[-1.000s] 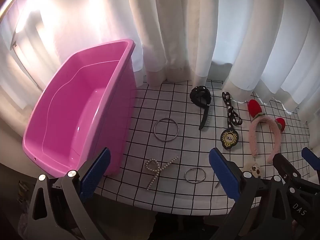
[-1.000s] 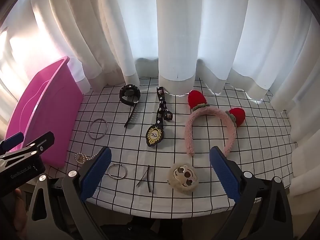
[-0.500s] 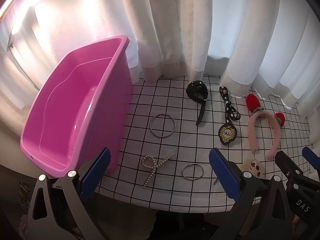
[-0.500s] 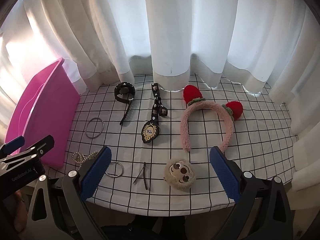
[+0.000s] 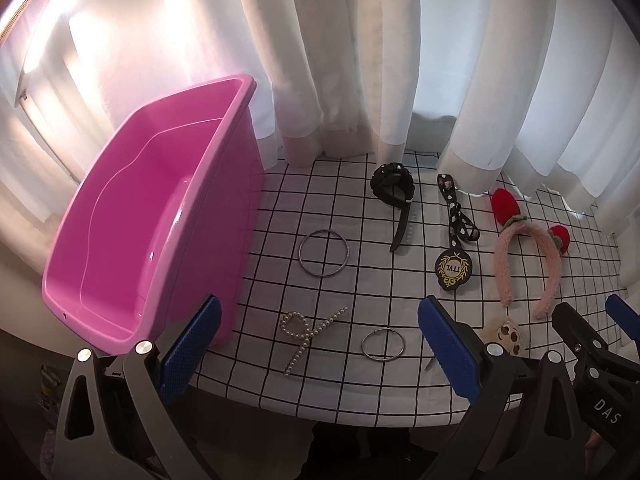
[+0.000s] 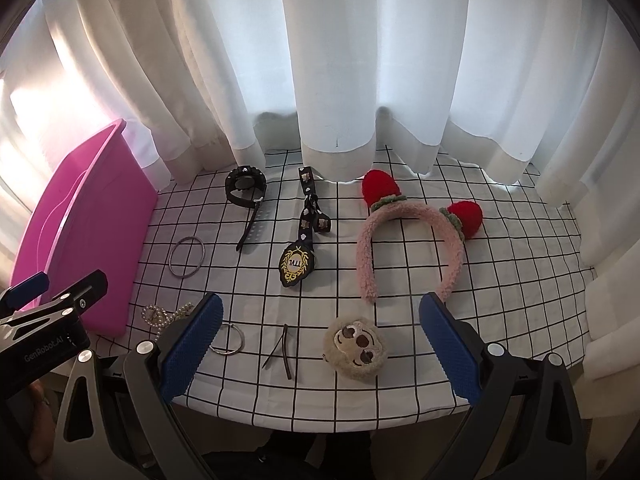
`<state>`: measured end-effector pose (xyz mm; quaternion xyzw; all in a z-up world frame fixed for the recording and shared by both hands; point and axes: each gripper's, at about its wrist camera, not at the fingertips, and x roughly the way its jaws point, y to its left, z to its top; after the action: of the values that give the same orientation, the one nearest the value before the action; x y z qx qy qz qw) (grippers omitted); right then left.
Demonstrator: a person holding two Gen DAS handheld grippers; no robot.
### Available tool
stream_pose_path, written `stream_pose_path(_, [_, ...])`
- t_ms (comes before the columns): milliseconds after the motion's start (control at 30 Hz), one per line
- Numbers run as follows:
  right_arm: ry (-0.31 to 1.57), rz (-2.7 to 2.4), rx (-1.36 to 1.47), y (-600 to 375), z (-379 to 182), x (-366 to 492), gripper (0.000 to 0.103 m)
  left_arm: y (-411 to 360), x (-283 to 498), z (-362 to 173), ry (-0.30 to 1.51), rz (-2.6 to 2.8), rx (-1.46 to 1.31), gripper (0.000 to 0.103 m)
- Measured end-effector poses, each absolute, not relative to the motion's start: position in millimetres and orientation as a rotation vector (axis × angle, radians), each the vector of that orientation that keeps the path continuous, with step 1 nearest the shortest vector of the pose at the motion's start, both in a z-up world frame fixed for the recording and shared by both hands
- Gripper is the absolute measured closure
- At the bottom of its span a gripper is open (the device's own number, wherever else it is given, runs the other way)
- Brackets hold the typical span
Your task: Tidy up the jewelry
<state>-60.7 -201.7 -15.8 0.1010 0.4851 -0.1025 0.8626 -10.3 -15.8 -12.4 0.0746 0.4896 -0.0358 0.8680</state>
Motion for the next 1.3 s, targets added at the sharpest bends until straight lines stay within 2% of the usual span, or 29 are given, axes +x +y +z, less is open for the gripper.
stream_pose_path(800, [1.021,-0.218,0.220,-203.5,-19.1,-59.8,0.009,-9.2,-0.9,-10.9,1.035,-0.075,0.154,0.006])
stream_pose_path(1100, [1.051,-0.213,0.259,-215.3,-40.2,-67.9,0.009,9.5,0.5,-30.0,1.064,-0.093,0.085,0.006])
stream_pose_path(1300, [1.098,-0.220,0.305,-226.6,-70.7,-79.2,0.009,15.6,-14.6,-61.3,1.075,-0.124,0.079,0.006])
